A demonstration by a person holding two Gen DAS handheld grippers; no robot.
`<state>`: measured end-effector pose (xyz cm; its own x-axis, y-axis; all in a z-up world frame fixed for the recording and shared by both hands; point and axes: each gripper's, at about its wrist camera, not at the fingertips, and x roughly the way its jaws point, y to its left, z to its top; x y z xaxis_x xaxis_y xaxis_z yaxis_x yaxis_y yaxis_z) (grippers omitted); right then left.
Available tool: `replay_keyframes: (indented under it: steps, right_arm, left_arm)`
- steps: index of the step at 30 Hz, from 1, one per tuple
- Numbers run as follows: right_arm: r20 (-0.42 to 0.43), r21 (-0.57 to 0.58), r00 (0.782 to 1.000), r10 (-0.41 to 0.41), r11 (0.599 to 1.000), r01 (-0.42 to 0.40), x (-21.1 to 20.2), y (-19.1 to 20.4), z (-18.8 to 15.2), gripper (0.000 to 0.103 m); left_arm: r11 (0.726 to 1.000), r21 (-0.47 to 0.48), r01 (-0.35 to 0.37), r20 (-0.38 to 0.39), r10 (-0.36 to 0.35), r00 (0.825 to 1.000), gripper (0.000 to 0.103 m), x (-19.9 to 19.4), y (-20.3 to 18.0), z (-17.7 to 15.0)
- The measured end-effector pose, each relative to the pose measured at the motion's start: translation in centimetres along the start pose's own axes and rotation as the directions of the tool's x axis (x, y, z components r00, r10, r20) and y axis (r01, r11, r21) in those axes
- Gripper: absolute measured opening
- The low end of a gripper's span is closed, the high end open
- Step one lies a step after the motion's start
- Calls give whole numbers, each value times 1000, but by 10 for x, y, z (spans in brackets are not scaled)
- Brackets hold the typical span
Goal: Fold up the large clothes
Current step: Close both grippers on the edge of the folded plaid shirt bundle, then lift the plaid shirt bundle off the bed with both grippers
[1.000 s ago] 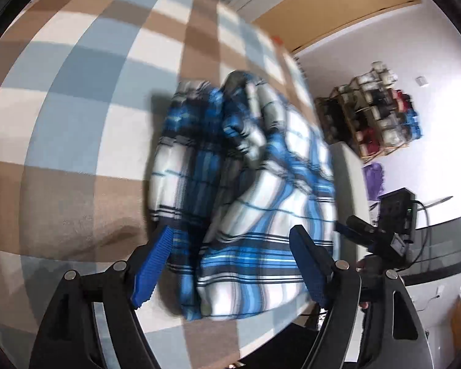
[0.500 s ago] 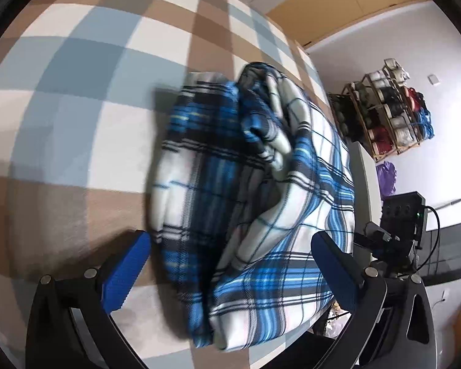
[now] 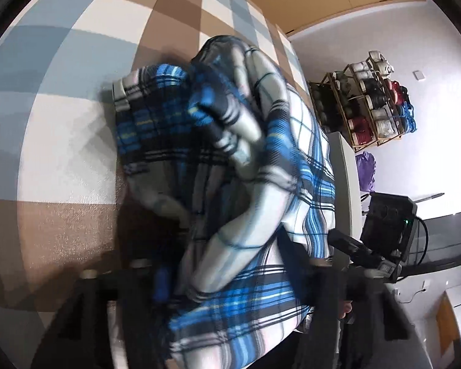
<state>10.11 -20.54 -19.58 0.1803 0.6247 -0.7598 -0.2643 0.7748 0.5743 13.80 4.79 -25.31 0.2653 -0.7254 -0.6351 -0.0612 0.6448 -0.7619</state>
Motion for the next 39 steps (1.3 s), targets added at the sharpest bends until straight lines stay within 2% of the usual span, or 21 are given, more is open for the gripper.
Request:
replay_keyframes:
  steps: [1,3,5,7,11,13,17,19,21,23,26,30,31,32,33,34,37,39]
  right_arm:
    - [3,-2,1000,-21,1000,21,-1,1,-1,79]
    - [16,5,999,-35,999,35,-4,-1,-3,67]
    - [44,16,998,-40,999,40,-12,-4,-4,46]
    - [76,11,996,-47,999,46,-20,-4,-6,39]
    - [71,10,996,-52,999,51,-23,1,-11,39]
    - [36,72,999,-14,997,11,-19,-6,-11,44]
    - [-26,230,998,64,972,-57,-11,-28,-3,68]
    - [-30,254,995,92,964,-81,-10,-31,0,72]
    - [-51,243,993,103,966,-88,-7,-28,5,81]
    - [-61,242,988,139,963,-121,-1,-25,12,102]
    - [-101,269,971,217,946,-183,14,-20,20,103]
    - [-127,219,976,179,964,-148,23,-8,27,103]
    - [-128,195,980,153,973,-127,23,-4,26,99]
    - [-130,171,984,120,980,-98,22,0,24,84]
    - [-126,144,989,71,988,-53,20,2,22,72]
    - [-109,126,993,49,991,-35,16,2,19,55]
    - [-51,71,998,31,997,-27,4,5,14,41]
    - [-21,10,1000,-10,1000,10,-1,14,10,39]
  left_arm:
    - [1000,-10,19,-1,-19,1000,36,-2,2,0]
    - [999,-8,34,-3,-34,999,26,-7,4,-3]
    - [999,10,34,3,-34,999,23,-11,0,-5]
    - [999,20,29,9,-29,1000,22,-12,-3,-8]
    - [1000,22,15,11,-15,1000,22,-13,-3,-11]
    - [1000,6,13,4,-13,1000,22,-11,-1,-9]
    - [1000,-2,17,-3,-17,1000,22,-11,3,-7]
    - [1000,2,11,-6,-11,1000,23,-11,5,-7]
    - [1000,7,5,-11,-5,1000,24,-12,5,-7]
    - [1000,9,0,-14,1,1000,24,-11,5,-6]
    - [1000,7,-10,-20,11,1000,26,-8,4,-5]
    - [999,19,-27,-15,28,1000,26,-9,3,-5]
    - [999,21,-29,-16,30,999,26,-9,2,-5]
    - [999,24,-35,-13,35,999,26,-10,2,-5]
    - [998,31,-48,-5,49,999,26,-11,0,-6]
    - [997,41,-64,2,64,998,26,-12,-1,-6]
    - [997,51,-63,1,63,998,26,-12,-4,-7]
    - [995,68,-75,8,74,997,26,-12,-7,-9]
